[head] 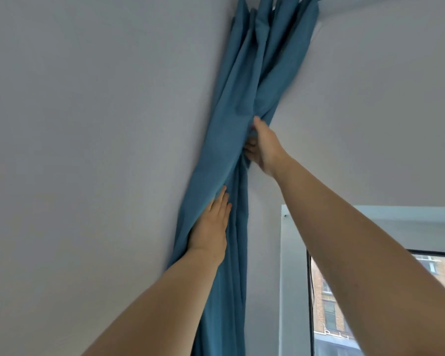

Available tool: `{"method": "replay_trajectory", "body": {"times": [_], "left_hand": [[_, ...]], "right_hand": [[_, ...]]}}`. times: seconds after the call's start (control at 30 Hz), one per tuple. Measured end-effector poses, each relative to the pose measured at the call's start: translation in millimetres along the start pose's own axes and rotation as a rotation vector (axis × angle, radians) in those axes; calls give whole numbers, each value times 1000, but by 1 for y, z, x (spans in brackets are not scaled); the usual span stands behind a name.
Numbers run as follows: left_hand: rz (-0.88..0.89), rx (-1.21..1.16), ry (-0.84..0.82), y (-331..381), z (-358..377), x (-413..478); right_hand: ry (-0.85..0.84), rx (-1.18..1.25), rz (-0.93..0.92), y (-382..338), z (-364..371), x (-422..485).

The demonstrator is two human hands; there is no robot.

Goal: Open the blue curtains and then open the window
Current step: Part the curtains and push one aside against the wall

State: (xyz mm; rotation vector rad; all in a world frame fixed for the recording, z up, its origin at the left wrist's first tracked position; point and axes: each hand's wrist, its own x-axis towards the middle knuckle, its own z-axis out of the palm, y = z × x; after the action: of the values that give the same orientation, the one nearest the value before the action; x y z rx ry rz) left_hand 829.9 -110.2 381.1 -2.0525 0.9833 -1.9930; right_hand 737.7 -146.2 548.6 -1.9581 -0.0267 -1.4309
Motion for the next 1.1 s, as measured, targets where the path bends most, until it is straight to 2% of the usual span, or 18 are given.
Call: {"method": "replay_trajectory", "body": {"times": [0.07,0.2,0.27,0.4,0.5,0.73,0.93,1.1], "left_hand": [[3,17,-5,2,1,1],[129,133,-11,4,-10,-3],[205,186,25,4,-16,-9],[211,209,172,-1,-24,-20],[125,217,180,-8,-28,-23],[-134,-172,74,-15,-14,-14],[-83,-278,15,-24,-7,-9],[-69,-289,-2,-26,-8,-10]], "right_hand": [[-3,-39,-97,-8,-2,1],[-35,-660,-227,-4,1,1],[-42,-786,-243,2,1,0],[-66,-833,-224,12,-2,0],[-61,-863,-225,10,-4,0],[-69,-794,-219,16,-6,1],[171,-608,-305,10,-9,-2],[182,-633,-295,9,2,2]]}}
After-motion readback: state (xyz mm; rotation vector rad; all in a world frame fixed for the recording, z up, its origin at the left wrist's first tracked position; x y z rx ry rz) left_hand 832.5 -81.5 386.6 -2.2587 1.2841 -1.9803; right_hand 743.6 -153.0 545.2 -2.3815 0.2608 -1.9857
